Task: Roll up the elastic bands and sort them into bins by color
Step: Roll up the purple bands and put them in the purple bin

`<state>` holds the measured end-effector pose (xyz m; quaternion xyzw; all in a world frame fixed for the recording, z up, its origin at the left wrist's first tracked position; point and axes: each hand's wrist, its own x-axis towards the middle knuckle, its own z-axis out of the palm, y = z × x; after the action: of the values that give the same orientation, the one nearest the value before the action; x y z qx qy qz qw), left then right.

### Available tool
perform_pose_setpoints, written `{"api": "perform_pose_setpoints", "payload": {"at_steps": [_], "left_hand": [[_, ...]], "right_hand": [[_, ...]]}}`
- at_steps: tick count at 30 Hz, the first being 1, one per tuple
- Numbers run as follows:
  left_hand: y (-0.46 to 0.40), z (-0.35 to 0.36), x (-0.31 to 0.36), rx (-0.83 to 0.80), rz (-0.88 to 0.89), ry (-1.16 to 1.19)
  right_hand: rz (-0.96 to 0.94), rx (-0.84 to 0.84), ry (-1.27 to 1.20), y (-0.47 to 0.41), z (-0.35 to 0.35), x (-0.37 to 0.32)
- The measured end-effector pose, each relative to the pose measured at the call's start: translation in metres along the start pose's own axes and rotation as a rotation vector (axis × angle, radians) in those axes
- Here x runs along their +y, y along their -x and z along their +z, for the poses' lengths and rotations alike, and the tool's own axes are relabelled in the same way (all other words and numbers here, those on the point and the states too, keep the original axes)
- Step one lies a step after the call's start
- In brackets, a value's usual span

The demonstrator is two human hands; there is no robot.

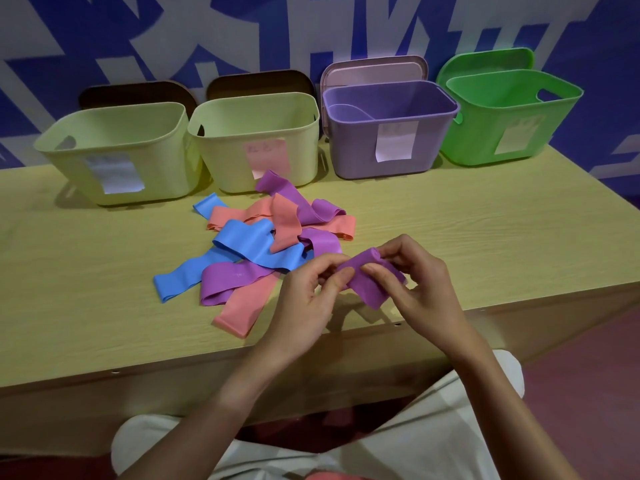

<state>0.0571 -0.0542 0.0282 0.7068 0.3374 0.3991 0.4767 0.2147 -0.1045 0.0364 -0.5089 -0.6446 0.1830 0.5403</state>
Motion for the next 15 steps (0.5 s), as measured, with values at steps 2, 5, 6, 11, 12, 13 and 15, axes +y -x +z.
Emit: {"api": "perform_pose_setpoints", "payload": {"at_steps": [2, 5, 6, 11, 12, 13, 15], "left_hand": [[-0.0008, 0.0005, 0.0002, 0.0, 0.004, 0.006], [-0.0002, 0.0009, 0.0027, -0.004, -0.011, 0.022], [-0.0001, 0.001, 0.0025, -0.013, -0.016, 0.023], [-0.0008, 0.0003, 0.0009, -0.079, -0.021, -0.01], [-0.0008, 0.0001, 0.0007, -0.087, -0.018, -0.017], [-0.0006, 0.0001, 0.0005, -0.09, -0.016, -0.017], [0.0001, 0.0013, 0.0013, -0.079, -0.016, -0.006]], "right_hand": [[0.013, -0.002, -0.029, 0.0003, 0.0007, -0.0011], [0.033, -0.015, -0.08, 0.0016, -0.0013, -0.0006], [0.038, -0.023, -0.087, 0.0021, -0.0025, 0.0001], [0.017, -0.043, -0.025, 0.0015, -0.0056, 0.0022], [0.023, -0.033, -0.029, 0.0013, -0.0053, 0.0018], [0.032, -0.023, -0.037, 0.0012, -0.0049, 0.001], [0.044, 0.0, -0.055, 0.0017, -0.0041, -0.0007]]}}
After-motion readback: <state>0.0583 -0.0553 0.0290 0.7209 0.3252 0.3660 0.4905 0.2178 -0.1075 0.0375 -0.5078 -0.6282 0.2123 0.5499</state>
